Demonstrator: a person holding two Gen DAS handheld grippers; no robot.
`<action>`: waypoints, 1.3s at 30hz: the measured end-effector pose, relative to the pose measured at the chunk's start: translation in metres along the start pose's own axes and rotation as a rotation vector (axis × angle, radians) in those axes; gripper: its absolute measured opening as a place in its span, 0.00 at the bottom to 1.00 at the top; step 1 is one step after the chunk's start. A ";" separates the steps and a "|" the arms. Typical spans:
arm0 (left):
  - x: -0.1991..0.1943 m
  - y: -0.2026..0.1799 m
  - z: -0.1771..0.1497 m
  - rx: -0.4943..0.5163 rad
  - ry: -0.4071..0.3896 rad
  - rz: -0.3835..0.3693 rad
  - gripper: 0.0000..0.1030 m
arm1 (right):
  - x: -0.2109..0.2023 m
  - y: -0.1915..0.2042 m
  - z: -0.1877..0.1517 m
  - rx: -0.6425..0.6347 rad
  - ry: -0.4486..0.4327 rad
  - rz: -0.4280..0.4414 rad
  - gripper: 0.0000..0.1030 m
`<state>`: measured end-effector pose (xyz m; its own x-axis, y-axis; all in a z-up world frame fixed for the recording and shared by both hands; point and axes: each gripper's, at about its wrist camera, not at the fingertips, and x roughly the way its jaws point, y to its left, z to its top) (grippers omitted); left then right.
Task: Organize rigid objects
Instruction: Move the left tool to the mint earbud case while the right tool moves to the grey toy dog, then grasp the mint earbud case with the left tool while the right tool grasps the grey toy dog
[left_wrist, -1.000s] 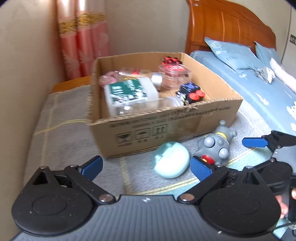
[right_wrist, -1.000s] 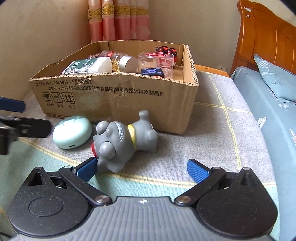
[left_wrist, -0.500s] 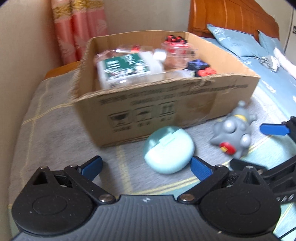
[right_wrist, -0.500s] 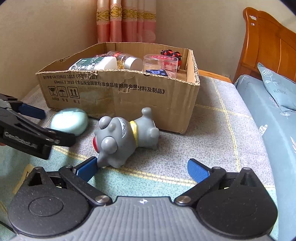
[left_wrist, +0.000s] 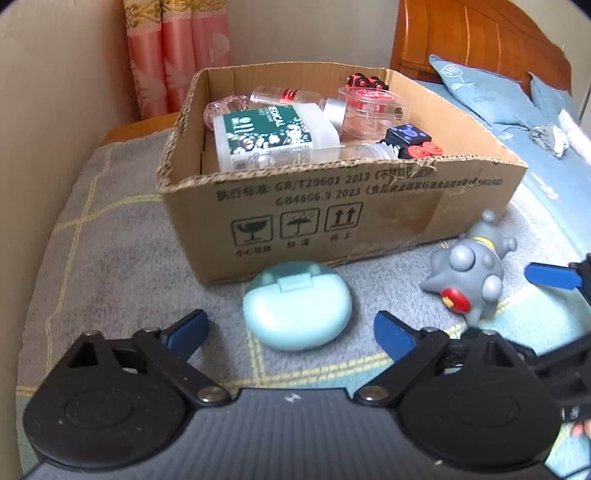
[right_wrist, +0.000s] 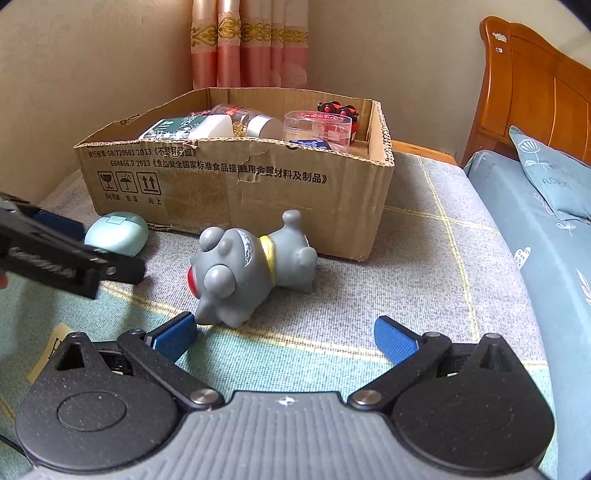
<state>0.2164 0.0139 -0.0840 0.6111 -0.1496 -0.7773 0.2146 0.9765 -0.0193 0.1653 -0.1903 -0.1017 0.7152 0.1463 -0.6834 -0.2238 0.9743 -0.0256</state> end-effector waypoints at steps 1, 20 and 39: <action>0.000 -0.002 0.002 -0.005 -0.004 0.008 0.84 | -0.001 0.000 0.000 0.000 -0.001 0.000 1.00; -0.009 0.019 -0.001 -0.062 -0.017 0.033 0.59 | 0.026 0.012 0.030 -0.162 0.023 0.170 1.00; -0.010 0.019 -0.003 -0.054 -0.018 0.024 0.59 | -0.008 0.027 0.026 -0.153 0.051 0.125 0.75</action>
<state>0.2120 0.0348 -0.0779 0.6295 -0.1285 -0.7663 0.1585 0.9867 -0.0353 0.1709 -0.1611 -0.0780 0.6418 0.2517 -0.7244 -0.4092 0.9113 -0.0458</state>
